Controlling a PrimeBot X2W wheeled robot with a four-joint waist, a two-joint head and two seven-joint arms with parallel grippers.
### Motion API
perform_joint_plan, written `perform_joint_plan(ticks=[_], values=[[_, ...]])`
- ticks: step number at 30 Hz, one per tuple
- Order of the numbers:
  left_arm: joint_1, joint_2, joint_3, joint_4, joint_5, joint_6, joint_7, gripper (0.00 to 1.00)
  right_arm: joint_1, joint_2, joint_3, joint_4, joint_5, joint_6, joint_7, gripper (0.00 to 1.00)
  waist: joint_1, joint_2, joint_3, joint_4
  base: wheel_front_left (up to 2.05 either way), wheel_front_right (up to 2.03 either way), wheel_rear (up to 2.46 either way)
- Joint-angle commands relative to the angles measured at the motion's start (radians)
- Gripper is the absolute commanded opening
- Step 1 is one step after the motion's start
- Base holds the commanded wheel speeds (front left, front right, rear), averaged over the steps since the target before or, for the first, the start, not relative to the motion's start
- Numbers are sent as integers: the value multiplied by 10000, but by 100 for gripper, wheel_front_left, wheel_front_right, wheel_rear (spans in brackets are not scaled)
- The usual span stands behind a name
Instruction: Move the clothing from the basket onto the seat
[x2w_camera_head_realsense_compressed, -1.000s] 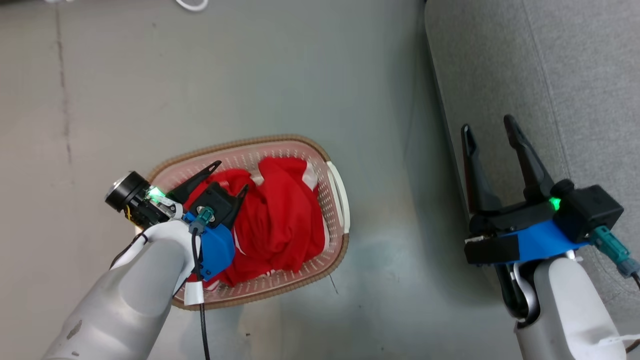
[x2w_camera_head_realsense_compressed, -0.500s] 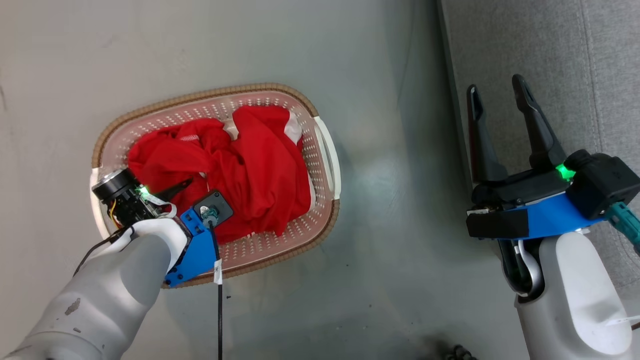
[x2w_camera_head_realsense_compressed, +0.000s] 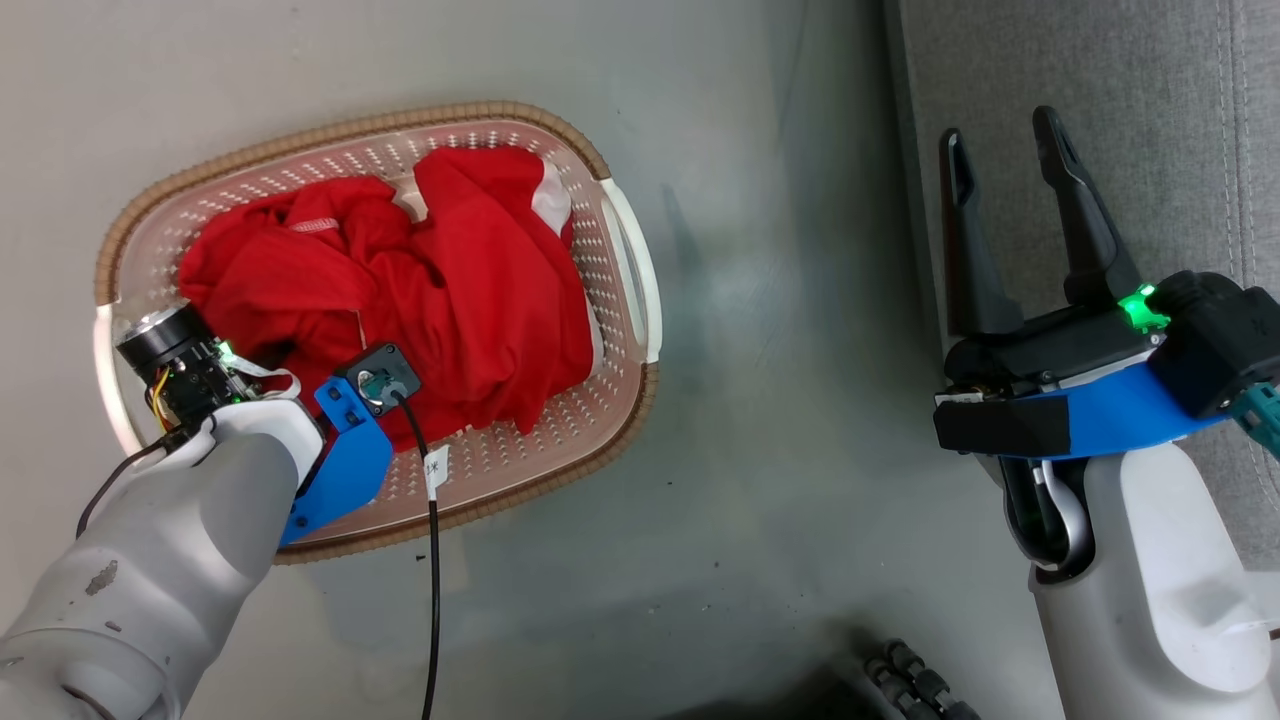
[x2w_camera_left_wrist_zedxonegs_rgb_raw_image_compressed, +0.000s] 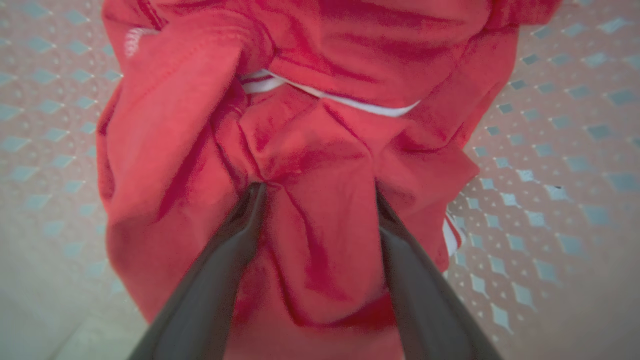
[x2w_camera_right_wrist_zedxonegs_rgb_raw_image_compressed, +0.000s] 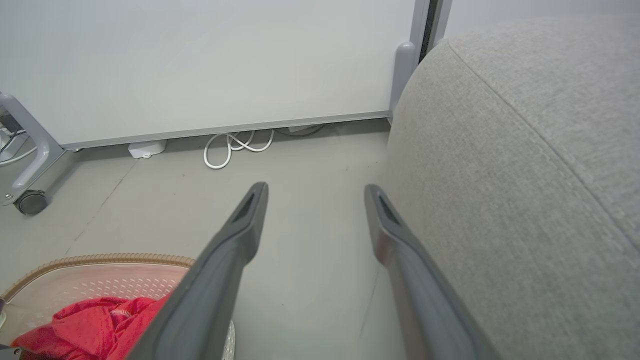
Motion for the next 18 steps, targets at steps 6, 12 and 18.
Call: perform_joint_plan(ticks=[6, 12, 18], values=[[-268, 59, -74, 64, 155, -7, 791, 64, -230, -18, -3, -130, 114, 1, -35, 100, -1, 0, 291, -162, 0, 0, 0], [-399, -43, -86, -164, 236, -7, 1127, 0, -259, -18, -60, -147, 144, 1, -35, 100, -1, 0, 275, -144, 0, 0, 0], [-333, -134, -87, -511, -88, -7, 809, 0, -183, -18, -155, -75, 60, 2, -35, 100, -1, 0, -167, -16, 0, 0, 0]])
